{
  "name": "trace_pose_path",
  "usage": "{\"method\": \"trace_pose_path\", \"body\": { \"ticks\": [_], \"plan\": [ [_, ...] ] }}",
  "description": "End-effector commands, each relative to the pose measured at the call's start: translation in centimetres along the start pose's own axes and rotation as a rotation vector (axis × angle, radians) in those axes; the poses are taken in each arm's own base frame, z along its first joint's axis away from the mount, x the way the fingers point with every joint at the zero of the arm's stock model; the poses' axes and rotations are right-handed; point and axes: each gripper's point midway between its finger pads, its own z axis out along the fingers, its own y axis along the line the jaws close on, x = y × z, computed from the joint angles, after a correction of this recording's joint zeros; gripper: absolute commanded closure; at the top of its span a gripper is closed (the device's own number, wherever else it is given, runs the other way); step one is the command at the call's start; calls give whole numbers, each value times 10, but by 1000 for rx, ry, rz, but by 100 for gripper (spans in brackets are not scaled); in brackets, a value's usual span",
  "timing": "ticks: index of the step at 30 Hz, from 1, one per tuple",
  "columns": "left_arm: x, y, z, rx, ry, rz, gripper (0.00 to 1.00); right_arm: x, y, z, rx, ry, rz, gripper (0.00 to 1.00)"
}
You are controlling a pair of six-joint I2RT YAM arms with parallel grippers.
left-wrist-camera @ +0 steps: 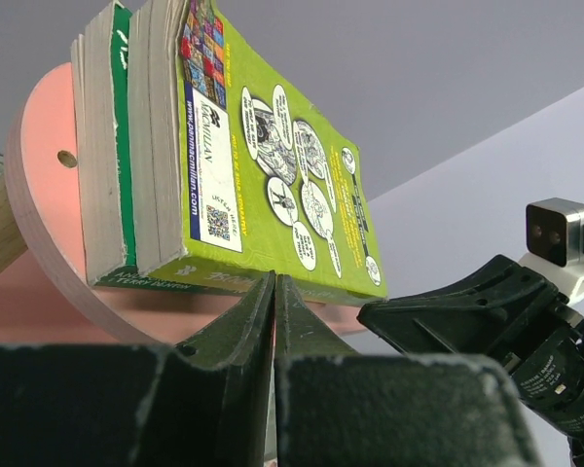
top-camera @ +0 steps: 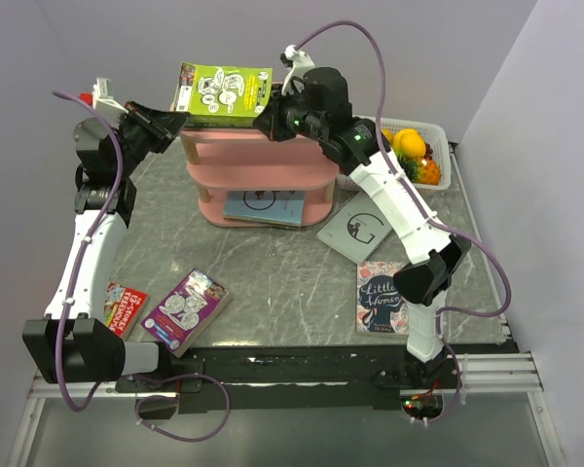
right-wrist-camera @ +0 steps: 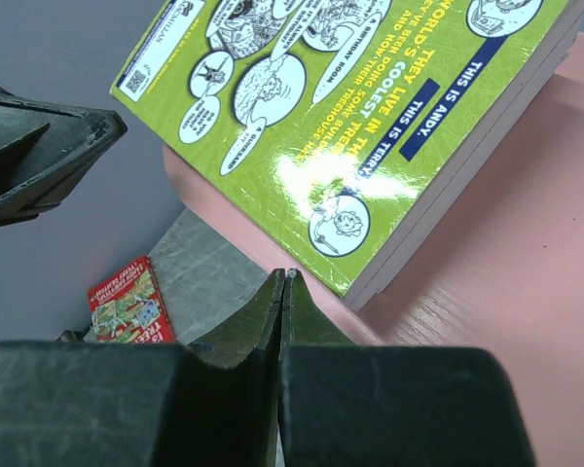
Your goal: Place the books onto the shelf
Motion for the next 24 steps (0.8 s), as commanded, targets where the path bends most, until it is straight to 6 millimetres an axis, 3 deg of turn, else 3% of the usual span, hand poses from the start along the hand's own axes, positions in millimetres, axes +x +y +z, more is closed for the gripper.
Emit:
{"method": "trace_pose_path", "body": {
  "ticks": [1,12,24],
  "plan": [
    [-14,-26,-10,55,-51,54,90,-26,3,-7,-11,-66,1,100],
    [-14,-23,-6,55,-43,47,90,-30,-7,-4,3,-74,15,100],
    [-14,-16,4,43,-34,39,91,-30,-5,-1,-11,-75,26,100]
  ]
}}
